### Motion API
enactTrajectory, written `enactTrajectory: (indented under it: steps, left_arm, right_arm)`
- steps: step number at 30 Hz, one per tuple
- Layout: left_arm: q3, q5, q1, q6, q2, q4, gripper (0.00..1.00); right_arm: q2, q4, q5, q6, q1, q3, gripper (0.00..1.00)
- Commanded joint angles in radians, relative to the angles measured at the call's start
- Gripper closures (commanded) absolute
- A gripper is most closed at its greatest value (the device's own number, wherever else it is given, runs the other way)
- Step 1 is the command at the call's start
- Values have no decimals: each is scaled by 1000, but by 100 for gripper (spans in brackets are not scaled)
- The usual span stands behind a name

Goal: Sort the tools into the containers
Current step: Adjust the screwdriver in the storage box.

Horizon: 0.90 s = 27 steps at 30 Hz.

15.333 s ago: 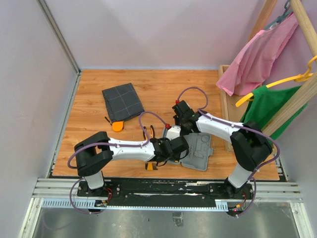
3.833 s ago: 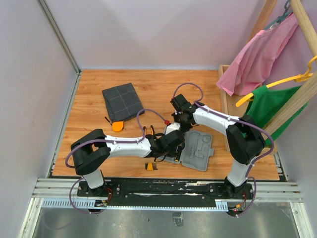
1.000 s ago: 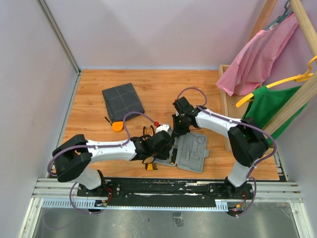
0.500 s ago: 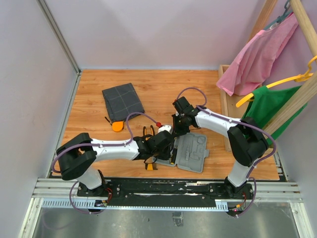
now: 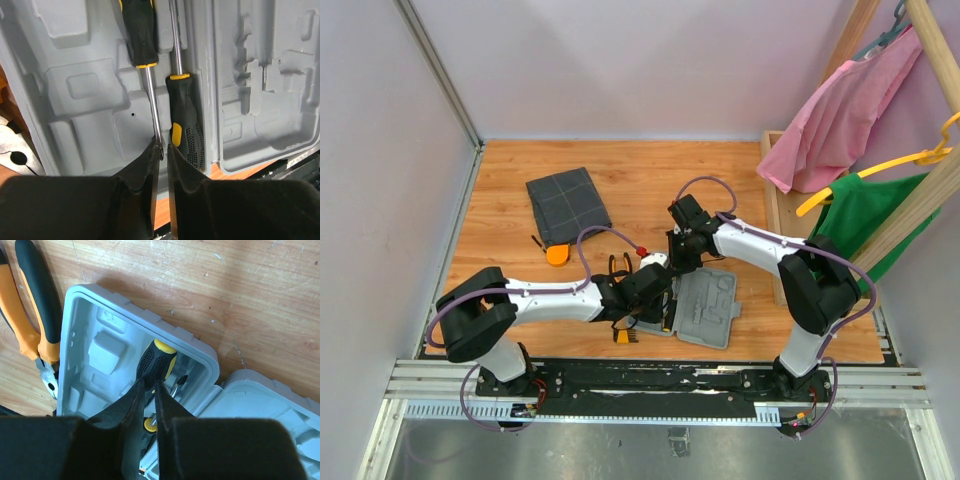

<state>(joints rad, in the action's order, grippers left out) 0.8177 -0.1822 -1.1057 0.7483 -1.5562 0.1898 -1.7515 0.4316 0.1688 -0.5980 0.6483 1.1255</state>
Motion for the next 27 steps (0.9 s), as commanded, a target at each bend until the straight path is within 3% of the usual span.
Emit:
enactTrajectory:
  steps: [1, 11, 27]
  left_arm:
    - [19, -27, -4, 1, 10, 70, 83]
    - [25, -7, -23, 14, -29, 57, 86]
    - [27, -31, -50, 37, -121, 198, 95]
  right_arm:
    - [-80, 124, -23, 18, 47, -39, 86]
    - [-83, 125, -22, 17, 48, -39, 86]
    - [-84, 117, -40, 6, 48, -69, 86]
